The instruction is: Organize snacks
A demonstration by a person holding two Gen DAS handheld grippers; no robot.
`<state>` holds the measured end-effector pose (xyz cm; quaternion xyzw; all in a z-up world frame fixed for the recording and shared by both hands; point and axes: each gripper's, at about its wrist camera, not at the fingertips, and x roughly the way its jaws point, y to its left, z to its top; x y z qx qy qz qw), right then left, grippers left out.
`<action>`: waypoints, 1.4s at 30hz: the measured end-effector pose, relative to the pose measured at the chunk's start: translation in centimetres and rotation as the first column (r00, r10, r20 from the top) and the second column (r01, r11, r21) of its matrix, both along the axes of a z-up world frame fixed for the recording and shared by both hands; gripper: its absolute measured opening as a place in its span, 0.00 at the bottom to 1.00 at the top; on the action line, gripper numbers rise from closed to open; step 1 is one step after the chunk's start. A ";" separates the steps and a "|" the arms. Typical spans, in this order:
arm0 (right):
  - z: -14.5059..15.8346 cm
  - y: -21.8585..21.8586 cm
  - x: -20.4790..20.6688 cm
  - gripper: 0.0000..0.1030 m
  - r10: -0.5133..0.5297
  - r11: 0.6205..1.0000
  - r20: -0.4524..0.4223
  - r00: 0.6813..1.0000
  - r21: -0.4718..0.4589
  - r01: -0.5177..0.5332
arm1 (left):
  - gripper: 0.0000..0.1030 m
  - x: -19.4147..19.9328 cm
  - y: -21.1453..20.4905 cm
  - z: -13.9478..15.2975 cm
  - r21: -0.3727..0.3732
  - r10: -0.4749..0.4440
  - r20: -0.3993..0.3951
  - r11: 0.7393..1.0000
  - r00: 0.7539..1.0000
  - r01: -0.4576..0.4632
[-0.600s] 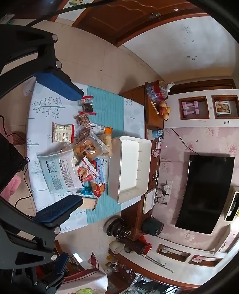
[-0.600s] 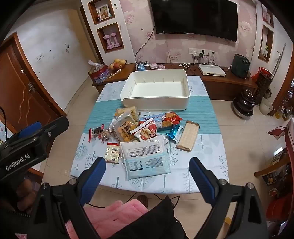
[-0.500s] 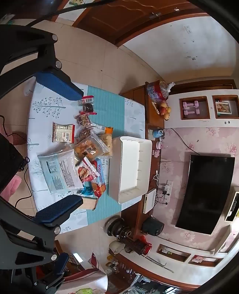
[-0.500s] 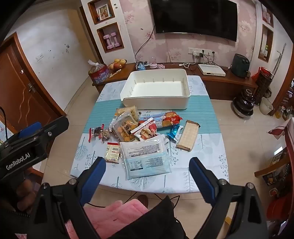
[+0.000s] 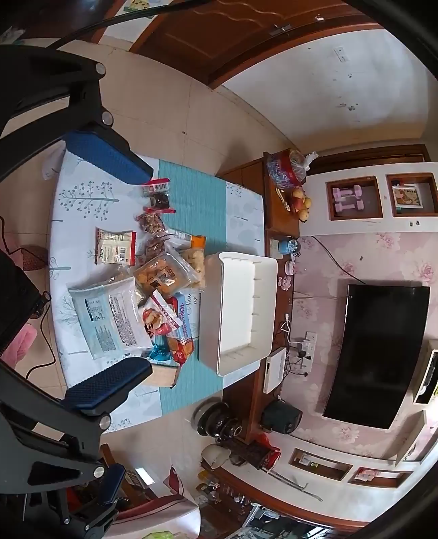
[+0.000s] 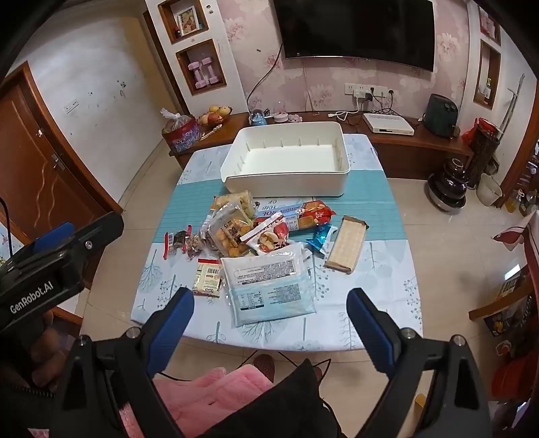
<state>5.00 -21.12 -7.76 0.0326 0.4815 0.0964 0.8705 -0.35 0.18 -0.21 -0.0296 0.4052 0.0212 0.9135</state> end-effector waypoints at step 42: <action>-4.5 -5.3 3.1 0.90 0.034 0.985 -0.180 0.983 0.173 -0.003 | 0.99 0.7 -1.0 -4.3 -0.031 0.116 -0.239 0.991 0.964 -0.127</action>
